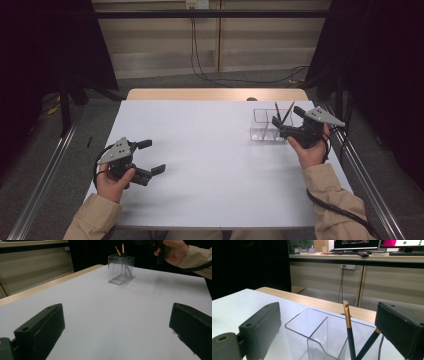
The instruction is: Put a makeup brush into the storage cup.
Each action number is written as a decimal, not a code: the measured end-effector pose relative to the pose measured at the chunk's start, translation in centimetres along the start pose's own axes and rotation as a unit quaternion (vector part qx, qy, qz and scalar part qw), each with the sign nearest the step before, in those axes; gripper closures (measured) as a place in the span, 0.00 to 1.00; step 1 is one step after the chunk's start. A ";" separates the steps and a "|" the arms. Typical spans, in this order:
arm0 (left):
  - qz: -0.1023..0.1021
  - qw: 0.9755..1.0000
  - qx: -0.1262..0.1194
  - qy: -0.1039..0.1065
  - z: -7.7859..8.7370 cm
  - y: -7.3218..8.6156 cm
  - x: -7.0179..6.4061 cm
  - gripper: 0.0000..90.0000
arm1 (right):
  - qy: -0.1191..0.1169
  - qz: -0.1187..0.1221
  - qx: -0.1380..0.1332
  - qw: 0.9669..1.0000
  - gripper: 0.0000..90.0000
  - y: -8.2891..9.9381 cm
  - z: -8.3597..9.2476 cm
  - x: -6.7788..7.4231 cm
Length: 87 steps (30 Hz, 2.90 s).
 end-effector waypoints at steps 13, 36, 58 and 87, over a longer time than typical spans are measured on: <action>-0.001 1.000 -0.002 -0.002 0.2 -0.1 0.0 0.00 | -0.016 0.006 0.004 1.000 0.05 0.1 0.4 1.1; -0.004 1.000 0.001 0.005 -0.3 -0.1 -0.1 0.00 | -0.039 0.008 0.012 0.999 0.04 1.6 2.4 2.3; -0.003 1.000 -0.001 0.006 -0.3 -0.1 -0.1 0.00 | -0.068 0.010 0.017 0.997 0.04 2.4 4.3 3.9; -0.006 1.000 -0.005 0.005 -0.2 -0.3 0.0 0.00 | -0.089 0.013 0.027 0.996 0.04 3.7 6.6 5.4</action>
Point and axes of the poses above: each handheld gripper's, and its own axes: z roughly backward along the jaws, y roughly out of its underside, x roughly to its left, the point moved 4 cm from there along -z, roughly forward along the jaws, and after that the axes turned 7 degrees about x, right-handed, at the moved point
